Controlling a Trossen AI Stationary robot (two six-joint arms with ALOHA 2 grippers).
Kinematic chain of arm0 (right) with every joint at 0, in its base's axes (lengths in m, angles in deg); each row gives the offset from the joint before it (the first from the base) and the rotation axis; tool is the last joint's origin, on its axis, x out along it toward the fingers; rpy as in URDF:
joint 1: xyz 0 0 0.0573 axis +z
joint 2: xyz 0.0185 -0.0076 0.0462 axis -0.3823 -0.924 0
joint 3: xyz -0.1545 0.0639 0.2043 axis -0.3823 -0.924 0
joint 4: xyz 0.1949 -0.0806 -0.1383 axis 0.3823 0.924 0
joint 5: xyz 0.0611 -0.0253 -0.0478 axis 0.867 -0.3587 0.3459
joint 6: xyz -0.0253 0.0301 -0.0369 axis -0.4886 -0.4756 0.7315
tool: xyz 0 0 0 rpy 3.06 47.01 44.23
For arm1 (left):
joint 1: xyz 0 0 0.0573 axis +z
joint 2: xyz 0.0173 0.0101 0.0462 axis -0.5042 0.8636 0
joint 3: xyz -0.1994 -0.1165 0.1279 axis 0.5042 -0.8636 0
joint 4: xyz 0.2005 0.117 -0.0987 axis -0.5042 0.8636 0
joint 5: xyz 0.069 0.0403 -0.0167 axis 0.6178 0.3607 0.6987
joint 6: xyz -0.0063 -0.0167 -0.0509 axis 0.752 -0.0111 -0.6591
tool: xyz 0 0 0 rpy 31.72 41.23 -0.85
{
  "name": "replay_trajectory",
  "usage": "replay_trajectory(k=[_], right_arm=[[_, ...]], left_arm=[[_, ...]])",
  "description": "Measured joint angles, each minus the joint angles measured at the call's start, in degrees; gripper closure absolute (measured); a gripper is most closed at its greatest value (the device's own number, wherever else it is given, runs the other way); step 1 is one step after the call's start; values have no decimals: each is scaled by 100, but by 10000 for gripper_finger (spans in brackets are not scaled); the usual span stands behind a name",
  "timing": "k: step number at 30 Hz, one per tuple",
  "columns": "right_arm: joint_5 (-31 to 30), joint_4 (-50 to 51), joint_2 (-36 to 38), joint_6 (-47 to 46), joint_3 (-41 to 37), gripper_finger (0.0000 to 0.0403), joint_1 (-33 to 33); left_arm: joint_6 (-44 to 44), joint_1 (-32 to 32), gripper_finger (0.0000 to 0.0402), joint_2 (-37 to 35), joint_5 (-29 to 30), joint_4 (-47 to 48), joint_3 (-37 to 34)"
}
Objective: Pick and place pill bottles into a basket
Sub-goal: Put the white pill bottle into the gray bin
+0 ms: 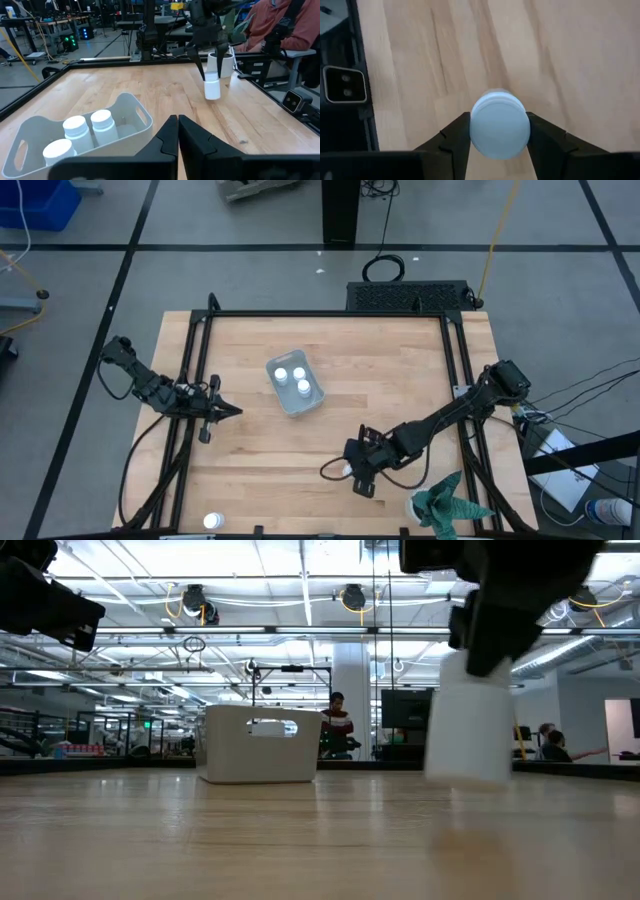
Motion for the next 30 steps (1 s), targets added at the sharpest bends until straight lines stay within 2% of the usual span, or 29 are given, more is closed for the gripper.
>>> replay_trajectory(k=[5, 13, 20, 26, 30], right_arm=[[-199, -318, 215, 557, -5, 253, -183], [-926, -897, 854, 1636, 0, 251, -399], [-1520, -1642, 1167, 2796, 0, 250, -580], [-1457, -2303, 1171, 3491, 0, 253, -937], [-1131, -2422, 1167, 3656, 0, 252, -1301]], left_arm=[[2, 0, 397, 0, 2, 0, -1], [-6, -2, 366, 2, 89, 3, 0], [-24, -1, 374, 2, 158, 6, 0], [-28, -2, 394, 2, 157, 7, 0], [-28, 0, 395, 2, 156, 19, 0]])
